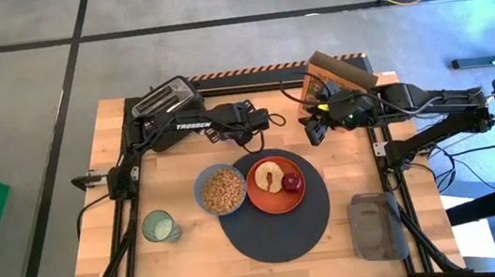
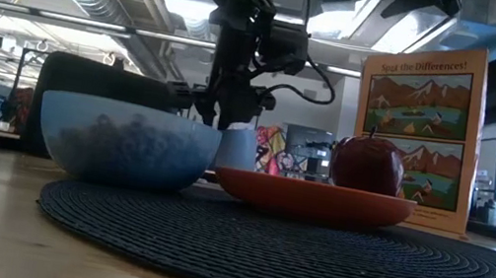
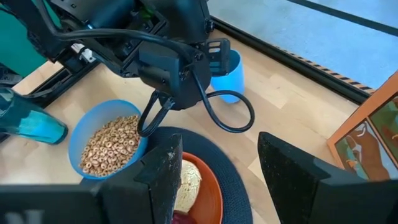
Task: Arrange a breakfast setting
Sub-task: Adjust the cup, then put the blue spoon on the tablemat to the right of the orange plate
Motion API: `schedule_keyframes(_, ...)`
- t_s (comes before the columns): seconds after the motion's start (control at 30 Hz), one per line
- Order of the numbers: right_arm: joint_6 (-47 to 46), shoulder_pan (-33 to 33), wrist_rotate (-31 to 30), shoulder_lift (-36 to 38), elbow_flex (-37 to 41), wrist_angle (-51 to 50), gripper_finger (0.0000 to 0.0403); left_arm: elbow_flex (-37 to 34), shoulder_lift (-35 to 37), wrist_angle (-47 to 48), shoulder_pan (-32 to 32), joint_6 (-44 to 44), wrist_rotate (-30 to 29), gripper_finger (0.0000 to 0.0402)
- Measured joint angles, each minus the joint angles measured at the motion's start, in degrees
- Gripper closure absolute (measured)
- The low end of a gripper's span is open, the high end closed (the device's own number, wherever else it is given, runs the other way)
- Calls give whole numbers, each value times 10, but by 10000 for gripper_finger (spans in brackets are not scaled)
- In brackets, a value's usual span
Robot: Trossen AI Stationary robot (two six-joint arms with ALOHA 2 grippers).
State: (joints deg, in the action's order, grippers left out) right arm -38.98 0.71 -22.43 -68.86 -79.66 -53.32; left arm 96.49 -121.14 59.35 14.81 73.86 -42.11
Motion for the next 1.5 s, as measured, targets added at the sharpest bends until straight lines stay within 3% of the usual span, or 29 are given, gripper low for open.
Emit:
schedule_keyframes(0.3, 0, 0, 2, 0, 0, 0, 201, 1, 1, -18, 0, -7, 7, 267)
schedule_keyframes(0.63, -1, 0, 0, 0, 0, 1, 201, 41, 61, -3, 4, -94, 109, 216)
schedule_keyframes(0.73, -2, 0, 0, 0, 0, 1, 201, 47, 92, 29, 15, -172, 189, 204)
schedule_keyframes(0.87, -2, 0, 0, 0, 0, 1, 201, 35, 138, 69, 60, -306, 393, 194)
schedule_keyframes(0.97, -2, 0, -1, 0, 0, 2, 201, 5, 173, 82, 99, -346, 474, 193)
schedule_keyframes(1.17, 6, -26, 11, 0, 0, 5, 201, -102, 222, 26, 131, -333, 476, 193)
schedule_keyframes(1.4, 21, -54, 29, 0, 8, 24, 201, -216, 207, -96, 119, -374, 402, 193)
schedule_keyframes(1.5, 26, -63, 45, 0, 16, 33, 201, -237, 192, -121, 119, -374, 397, 197)
